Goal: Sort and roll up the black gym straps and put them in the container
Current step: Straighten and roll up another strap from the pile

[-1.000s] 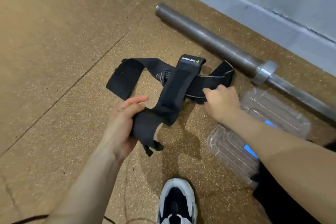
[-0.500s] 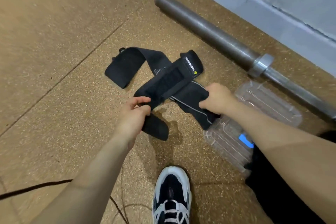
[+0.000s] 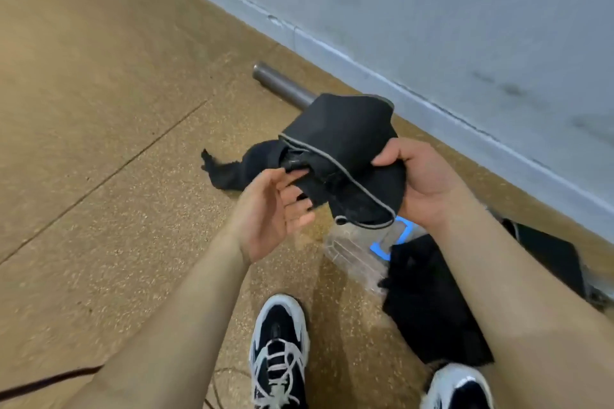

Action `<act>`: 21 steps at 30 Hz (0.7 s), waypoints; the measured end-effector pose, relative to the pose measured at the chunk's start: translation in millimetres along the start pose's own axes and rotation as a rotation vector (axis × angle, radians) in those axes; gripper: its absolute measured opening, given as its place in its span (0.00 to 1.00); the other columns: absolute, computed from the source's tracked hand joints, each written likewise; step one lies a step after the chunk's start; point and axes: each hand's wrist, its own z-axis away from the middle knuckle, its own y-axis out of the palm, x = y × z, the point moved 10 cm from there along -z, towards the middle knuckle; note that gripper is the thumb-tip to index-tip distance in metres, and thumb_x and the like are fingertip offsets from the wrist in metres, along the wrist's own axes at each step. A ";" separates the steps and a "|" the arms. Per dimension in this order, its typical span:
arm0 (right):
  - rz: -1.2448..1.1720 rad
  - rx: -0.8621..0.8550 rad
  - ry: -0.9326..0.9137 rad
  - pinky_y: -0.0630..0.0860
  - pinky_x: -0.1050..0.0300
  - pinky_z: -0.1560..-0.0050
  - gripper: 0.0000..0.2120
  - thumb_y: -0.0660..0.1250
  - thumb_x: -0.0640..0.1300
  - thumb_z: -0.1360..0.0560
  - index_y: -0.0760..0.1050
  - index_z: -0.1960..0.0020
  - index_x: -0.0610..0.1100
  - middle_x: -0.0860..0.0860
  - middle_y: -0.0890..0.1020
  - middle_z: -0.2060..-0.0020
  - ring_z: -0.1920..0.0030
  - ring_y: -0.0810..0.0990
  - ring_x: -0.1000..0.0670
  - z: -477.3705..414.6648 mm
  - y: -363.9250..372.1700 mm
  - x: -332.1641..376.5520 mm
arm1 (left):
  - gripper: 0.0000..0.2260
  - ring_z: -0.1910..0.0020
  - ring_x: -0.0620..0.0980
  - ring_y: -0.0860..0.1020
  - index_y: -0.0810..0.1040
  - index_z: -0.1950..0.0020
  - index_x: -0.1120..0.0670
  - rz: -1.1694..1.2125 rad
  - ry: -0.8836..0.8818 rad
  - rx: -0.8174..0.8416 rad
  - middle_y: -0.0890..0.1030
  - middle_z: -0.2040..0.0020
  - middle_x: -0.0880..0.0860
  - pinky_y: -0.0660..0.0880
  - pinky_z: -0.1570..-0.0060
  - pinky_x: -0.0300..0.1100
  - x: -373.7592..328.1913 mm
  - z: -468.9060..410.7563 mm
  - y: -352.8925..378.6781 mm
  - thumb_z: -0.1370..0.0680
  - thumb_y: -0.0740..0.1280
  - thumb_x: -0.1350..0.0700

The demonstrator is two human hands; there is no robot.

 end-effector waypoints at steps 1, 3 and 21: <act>0.029 -0.007 -0.012 0.83 0.50 0.54 0.23 0.60 0.33 0.39 0.76 0.45 0.36 0.42 0.84 0.54 0.55 0.84 0.43 16.0 4.2 7.9 | 0.19 0.43 0.59 0.78 0.80 0.42 0.54 0.061 0.036 0.038 0.80 0.45 0.56 0.71 0.36 0.53 -10.9 13.2 15.2 0.19 0.59 0.42; 0.145 -0.001 -0.026 0.80 0.46 0.47 0.26 0.61 0.31 0.39 0.74 0.41 0.34 0.39 0.81 0.50 0.51 0.81 0.40 49.8 17.5 24.3 | 0.28 0.33 0.59 0.75 0.76 0.31 0.55 0.078 0.083 0.099 0.78 0.34 0.56 0.66 0.30 0.56 -33.2 46.4 49.6 0.21 0.59 0.36; 1.782 -0.895 -0.303 0.75 0.52 0.55 0.17 0.61 0.37 0.24 0.79 0.43 0.54 0.47 0.83 0.49 0.47 0.81 0.40 345.3 36.3 109.2 | 0.11 0.69 0.43 0.79 0.82 0.61 0.52 -0.093 0.612 0.172 0.82 0.67 0.47 0.74 0.62 0.40 -116.2 335.6 257.5 0.20 0.66 0.54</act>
